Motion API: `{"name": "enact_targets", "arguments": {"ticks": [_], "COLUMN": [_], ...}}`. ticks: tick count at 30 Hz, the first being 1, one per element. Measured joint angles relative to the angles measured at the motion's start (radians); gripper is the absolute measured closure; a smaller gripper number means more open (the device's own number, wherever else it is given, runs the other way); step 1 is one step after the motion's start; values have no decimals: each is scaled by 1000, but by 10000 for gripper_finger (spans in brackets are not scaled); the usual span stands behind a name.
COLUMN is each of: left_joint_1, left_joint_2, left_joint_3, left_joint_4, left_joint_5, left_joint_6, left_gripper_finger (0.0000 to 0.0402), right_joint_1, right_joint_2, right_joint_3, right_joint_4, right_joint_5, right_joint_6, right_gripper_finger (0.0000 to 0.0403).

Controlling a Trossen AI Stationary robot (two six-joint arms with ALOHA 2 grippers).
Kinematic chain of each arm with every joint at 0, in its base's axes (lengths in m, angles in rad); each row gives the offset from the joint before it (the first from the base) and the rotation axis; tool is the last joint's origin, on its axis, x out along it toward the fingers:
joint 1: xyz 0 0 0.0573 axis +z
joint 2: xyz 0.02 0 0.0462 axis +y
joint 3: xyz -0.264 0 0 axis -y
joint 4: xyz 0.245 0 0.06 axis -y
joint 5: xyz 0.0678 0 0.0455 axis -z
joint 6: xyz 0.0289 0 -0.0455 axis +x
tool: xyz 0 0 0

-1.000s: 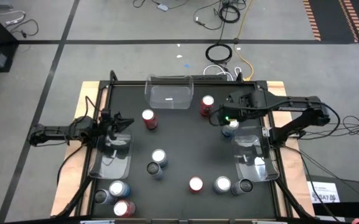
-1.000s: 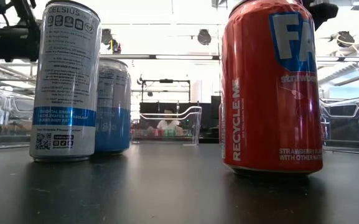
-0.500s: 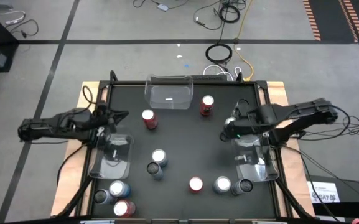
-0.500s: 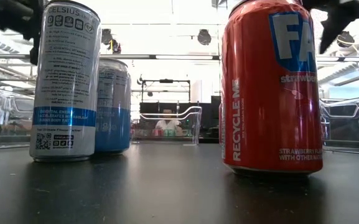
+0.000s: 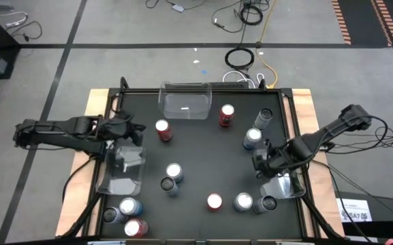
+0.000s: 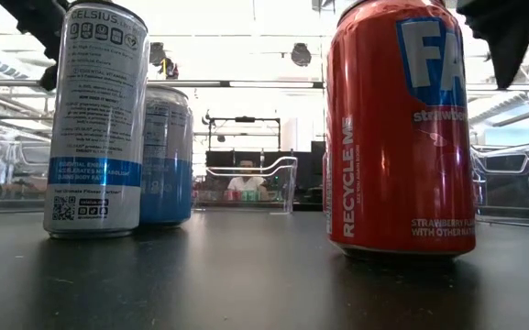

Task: Sort soda cans
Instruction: Adjust the right transparent bin to the middle right of the table

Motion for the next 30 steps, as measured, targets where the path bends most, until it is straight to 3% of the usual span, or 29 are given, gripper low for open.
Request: {"name": "enact_targets", "arguments": {"ticks": [19, 24, 30], "left_joint_1": [0, 0, 0], "left_joint_2": [41, 41, 41], "left_joint_3": [5, 5, 6], "left_joint_4": [3, 3, 3], "left_joint_5": [26, 46, 47], "left_joint_6": [55, 86, 89], "left_gripper_finger": [359, 359, 359], "right_joint_1": [22, 22, 22], "right_joint_2": [176, 196, 222], "right_joint_3": [-146, -176, -177], "right_joint_4": [274, 314, 328], "right_joint_5": [-51, -103, -105], "right_joint_6": [111, 148, 182], "right_gripper_finger": [112, 167, 274]}}
